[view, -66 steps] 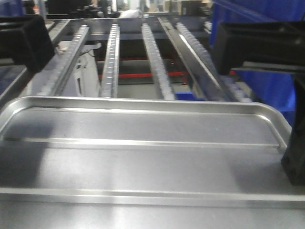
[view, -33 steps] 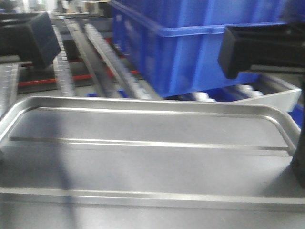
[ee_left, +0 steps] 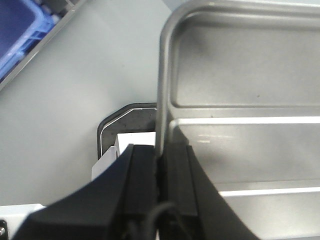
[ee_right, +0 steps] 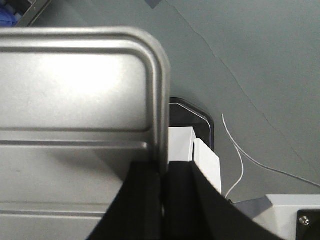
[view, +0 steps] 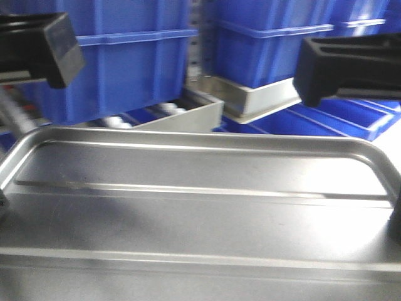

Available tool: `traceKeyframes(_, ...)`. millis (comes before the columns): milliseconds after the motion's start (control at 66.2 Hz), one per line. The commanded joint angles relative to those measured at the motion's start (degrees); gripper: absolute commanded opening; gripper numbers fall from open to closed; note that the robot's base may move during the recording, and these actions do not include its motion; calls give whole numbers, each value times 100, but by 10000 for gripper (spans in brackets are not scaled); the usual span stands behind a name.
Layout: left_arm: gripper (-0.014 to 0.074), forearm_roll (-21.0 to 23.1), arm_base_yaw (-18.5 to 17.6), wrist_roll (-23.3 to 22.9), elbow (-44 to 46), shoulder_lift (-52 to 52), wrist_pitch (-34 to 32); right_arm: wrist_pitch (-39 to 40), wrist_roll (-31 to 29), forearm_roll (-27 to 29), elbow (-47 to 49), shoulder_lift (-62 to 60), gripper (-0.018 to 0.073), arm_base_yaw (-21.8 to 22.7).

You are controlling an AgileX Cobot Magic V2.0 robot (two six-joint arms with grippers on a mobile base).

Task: Grab silver tray and stack on right shelf
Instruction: 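Hold the tray in both grippers while the base turns and drives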

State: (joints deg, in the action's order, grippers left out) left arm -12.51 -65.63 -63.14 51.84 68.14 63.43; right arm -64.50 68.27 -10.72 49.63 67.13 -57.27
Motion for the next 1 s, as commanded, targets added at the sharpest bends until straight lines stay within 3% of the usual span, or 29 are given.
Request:
traceKeyframes(0, -101, -288, -21, 3, 112, -131, 442, -867, -23, -345, 151, -95, 56, 24)
traceKeyframes(982, -101, -288, -21, 3, 112, -131, 442, -866, -23, -345, 151, -101, 56, 24)
